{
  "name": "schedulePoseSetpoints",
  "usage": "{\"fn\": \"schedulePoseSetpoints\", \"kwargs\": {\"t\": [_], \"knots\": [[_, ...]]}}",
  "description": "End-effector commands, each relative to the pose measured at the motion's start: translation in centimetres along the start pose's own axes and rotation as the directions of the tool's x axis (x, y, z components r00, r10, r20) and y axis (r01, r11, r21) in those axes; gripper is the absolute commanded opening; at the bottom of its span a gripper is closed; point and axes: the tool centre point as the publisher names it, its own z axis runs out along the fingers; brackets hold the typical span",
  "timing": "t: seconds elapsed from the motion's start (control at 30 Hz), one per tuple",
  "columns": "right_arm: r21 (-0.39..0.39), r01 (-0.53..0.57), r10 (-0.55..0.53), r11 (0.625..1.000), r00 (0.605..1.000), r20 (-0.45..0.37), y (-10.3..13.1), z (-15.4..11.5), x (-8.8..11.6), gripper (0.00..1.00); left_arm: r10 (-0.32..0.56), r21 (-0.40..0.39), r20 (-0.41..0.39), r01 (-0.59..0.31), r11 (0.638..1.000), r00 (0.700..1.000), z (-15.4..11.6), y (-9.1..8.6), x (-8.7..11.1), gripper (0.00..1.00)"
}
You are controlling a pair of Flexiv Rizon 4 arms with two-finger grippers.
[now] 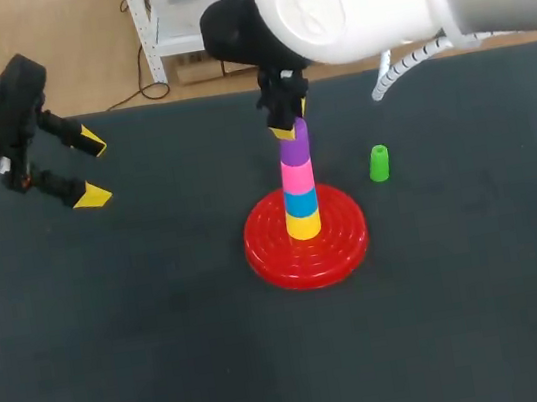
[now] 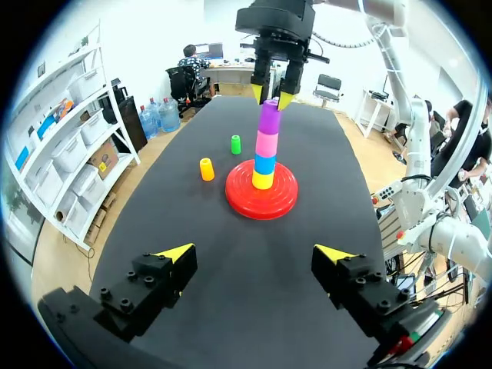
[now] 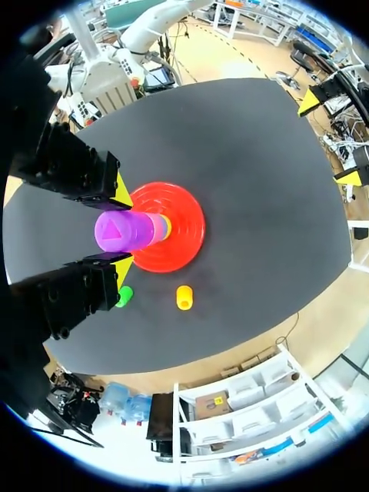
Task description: Pick up and stack the cylinders on the red base in this order: pink,purple,orange,green
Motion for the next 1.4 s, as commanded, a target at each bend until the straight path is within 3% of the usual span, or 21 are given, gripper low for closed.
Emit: {"fn": "schedulePoseSetpoints", "kwargs": {"t": [0.03,0.47,0.7,0.73,0.77,0.8,0.97,1.1,1.4], "knots": [[-0.009,0.01,-0.01,1.0,1.0,-0.011,-0.1,0.4,-0.6,0.0,0.002,-0.002,0.002,-0.002,1.0,1.0,0.0,0.0,0.1,1.0],[-0.011,0.024,-0.024,1.0,0.998,-0.049,0.4,1.5,0.0,0.0,0.002,-0.002,0.002,-0.002,1.0,1.0,0.0,0.0,0.1,1.0],[-0.055,-0.033,0.034,0.998,0.999,0.01,0.5,0.9,0.5,0.0,0.002,-0.002,0.002,-0.002,1.0,1.0,0.0,0.0,0.1,1.0],[-0.06,-0.041,0.042,0.997,0.999,0.021,0.4,0.6,0.5,0.05,0.002,-0.002,0.002,-0.002,1.0,1.0,0.0,0.0,0.1,1.0],[-0.057,-0.051,0.054,0.997,0.997,0.052,0.1,-0.3,0.4,0.87,0.002,-0.002,0.002,-0.002,1.0,1.0,0.0,0.0,0.1,1.0],[-0.06,-0.064,0.068,0.996,0.995,0.076,0.0,-1.0,0.3,1.0,0.002,-0.002,0.002,-0.002,1.0,1.0,0.0,0.0,0.1,1.0],[-0.04,-0.115,0.12,0.993,0.979,0.162,-1.8,-4.2,-0.2,1.0,0.002,-0.002,0.002,-0.002,1.0,1.0,0.0,0.0,0.1,1.0],[-0.013,-0.177,0.177,0.984,0.968,0.18,-4.6,-4.5,-0.5,1.0,0.002,-0.002,0.002,-0.002,1.0,1.0,0.0,0.0,0.1,1.0],[0.022,-0.325,0.32,0.945,0.939,0.128,-10.9,0.2,-1.5,1.0,0.002,-0.002,0.002,-0.002,1.0,1.0,0.0,0.0,0.1,1.0]]}}
